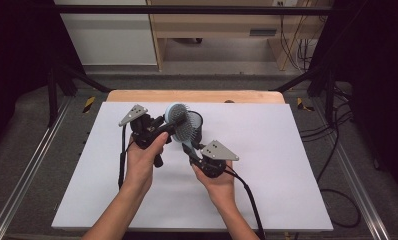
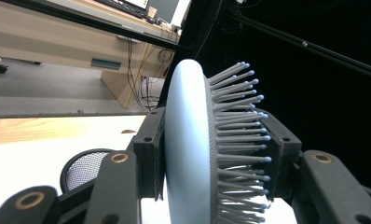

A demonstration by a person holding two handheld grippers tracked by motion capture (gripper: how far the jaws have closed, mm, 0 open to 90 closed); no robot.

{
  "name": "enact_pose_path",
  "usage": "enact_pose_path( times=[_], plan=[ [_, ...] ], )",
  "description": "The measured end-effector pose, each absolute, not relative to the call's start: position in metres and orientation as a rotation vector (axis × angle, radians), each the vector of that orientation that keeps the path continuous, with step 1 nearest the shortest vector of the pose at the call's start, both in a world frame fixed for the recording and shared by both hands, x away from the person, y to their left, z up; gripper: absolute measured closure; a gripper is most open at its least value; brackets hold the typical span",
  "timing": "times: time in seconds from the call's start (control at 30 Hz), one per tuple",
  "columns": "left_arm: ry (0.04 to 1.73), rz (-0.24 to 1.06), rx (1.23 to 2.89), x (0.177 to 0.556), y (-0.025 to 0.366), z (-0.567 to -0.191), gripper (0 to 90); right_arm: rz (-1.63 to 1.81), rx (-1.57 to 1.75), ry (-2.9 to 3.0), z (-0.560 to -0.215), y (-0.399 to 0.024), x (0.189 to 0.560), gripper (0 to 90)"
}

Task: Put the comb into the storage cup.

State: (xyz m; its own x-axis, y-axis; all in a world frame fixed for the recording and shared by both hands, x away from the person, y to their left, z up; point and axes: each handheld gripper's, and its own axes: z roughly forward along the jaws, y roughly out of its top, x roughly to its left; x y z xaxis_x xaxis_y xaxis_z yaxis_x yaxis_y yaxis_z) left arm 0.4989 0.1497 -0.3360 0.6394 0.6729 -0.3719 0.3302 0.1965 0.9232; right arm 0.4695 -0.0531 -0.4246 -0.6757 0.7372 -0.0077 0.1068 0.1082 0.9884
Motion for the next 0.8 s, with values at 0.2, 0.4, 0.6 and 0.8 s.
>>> enact_pose_path(
  times=[0.2,0.4,0.6,0.8],
  plan=[
    [0.903,0.307,1.410,0.4979,0.1493,-0.3360,51.5,1.607,0.820,1.885,-0.4245,-0.0524,0.4699,69.7],
    [0.889,0.322,1.425,0.4970,0.1499,-0.3356,51.7,1.617,0.822,1.899,-0.4237,-0.0528,0.4707,64.8],
    [0.886,0.345,1.423,0.4964,0.1515,-0.3352,51.6,1.581,0.815,1.906,-0.4196,-0.0561,0.4700,38.8],
    [0.872,0.391,1.434,0.4949,0.1522,-0.3339,51.5,1.563,0.827,1.967,-0.4190,-0.0607,0.4735,30.2]
  ],
)
